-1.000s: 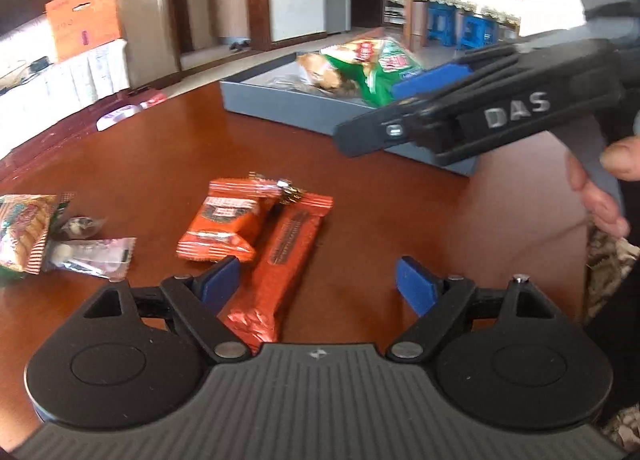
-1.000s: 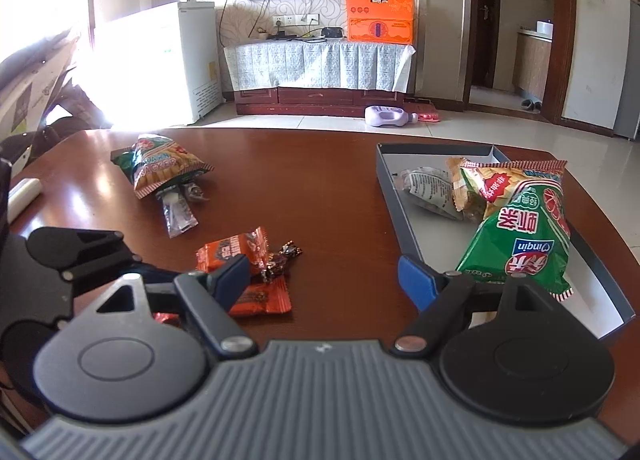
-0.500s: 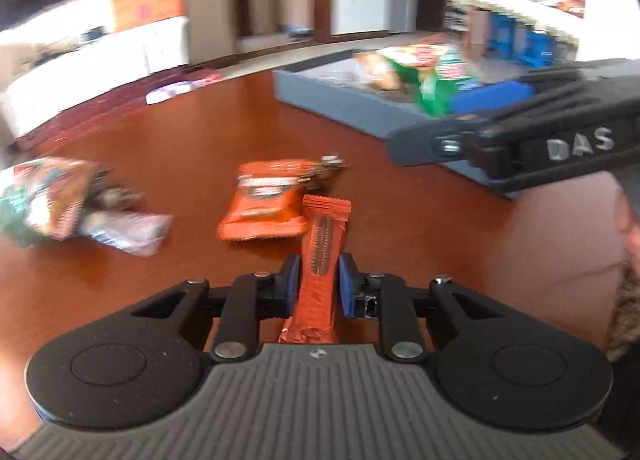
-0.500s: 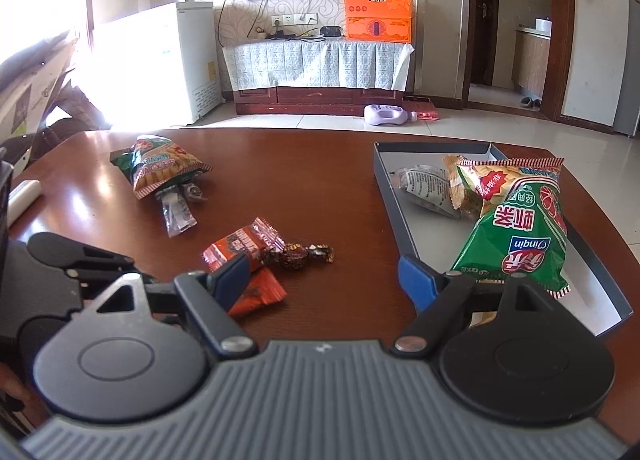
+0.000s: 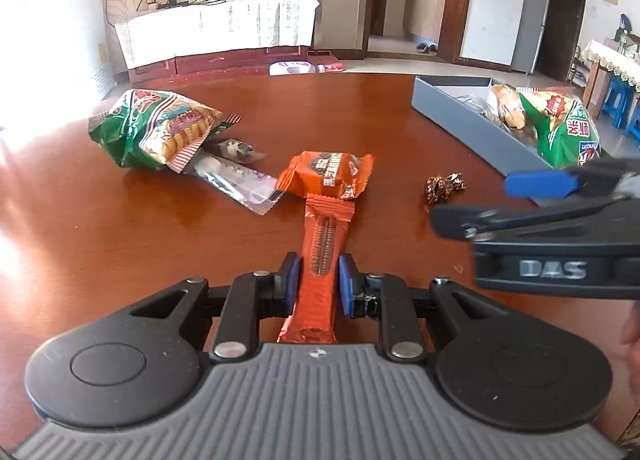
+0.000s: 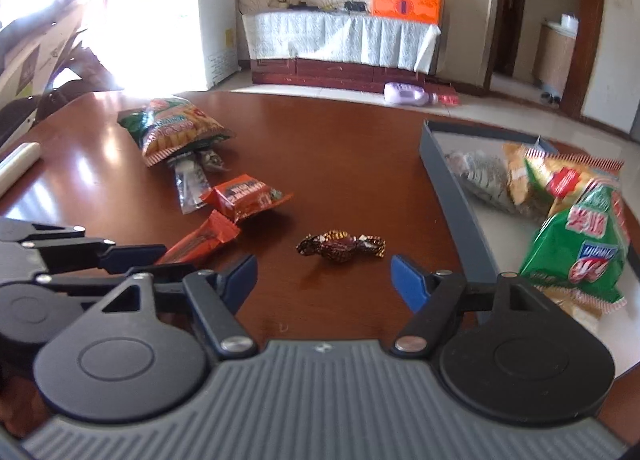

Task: Organize snacks
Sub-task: 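Grasp the long orange candy bar with the left tool while the right tool grasps a gold-wrapped chocolate, then carry the candy bar and chocolate over the white box with both tools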

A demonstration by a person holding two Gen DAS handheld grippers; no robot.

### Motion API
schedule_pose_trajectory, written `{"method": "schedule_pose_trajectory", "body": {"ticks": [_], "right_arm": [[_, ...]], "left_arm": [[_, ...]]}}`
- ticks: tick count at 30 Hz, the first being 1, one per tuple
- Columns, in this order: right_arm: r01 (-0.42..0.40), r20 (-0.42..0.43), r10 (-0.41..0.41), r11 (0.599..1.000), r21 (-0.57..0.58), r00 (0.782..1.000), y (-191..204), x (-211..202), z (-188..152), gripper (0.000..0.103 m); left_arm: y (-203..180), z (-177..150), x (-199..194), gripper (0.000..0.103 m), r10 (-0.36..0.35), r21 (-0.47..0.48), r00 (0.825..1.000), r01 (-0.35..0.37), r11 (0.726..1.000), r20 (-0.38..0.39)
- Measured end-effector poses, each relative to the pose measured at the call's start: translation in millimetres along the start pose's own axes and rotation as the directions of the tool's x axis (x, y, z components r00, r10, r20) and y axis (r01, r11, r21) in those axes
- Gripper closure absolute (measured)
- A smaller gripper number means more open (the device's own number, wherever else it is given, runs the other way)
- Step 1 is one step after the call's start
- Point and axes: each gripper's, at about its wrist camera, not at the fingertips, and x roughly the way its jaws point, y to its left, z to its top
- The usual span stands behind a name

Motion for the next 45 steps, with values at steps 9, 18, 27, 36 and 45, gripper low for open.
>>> {"method": "schedule_pose_trajectory", "body": {"ticks": [9,18,27,36,45], "right_arm": [[0.018,-0.031,-0.017,0.999,0.046,0.999,-5,33,0,0.039],[-0.017,-0.019,0.018,0.999,0.039,1.000,-9,33,3,0.077],[-0.049,0.035,0.049,0.999,-0.005,0.998,-2,3,6,0.077],[-0.064,0.097,0.064,0.998,-0.011,0.993,-5,-29,4,0.077],[-0.063,0.170,0.063,0.998,-0.004,0.983,-21,-60,4,0.077]], "left_arm": [[2,4,7,0.077,-0.015,-0.009,1.000,0.015,1.000,0.004],[-3,3,10,0.068,-0.021,0.013,1.000,0.021,1.000,0.006],[-8,4,14,0.078,-0.025,0.037,1.000,0.025,0.999,0.019],[-19,9,6,0.079,0.013,0.068,0.996,-0.019,0.997,0.087],[-39,21,3,0.079,0.012,0.101,0.993,-0.024,0.995,0.120]]}}
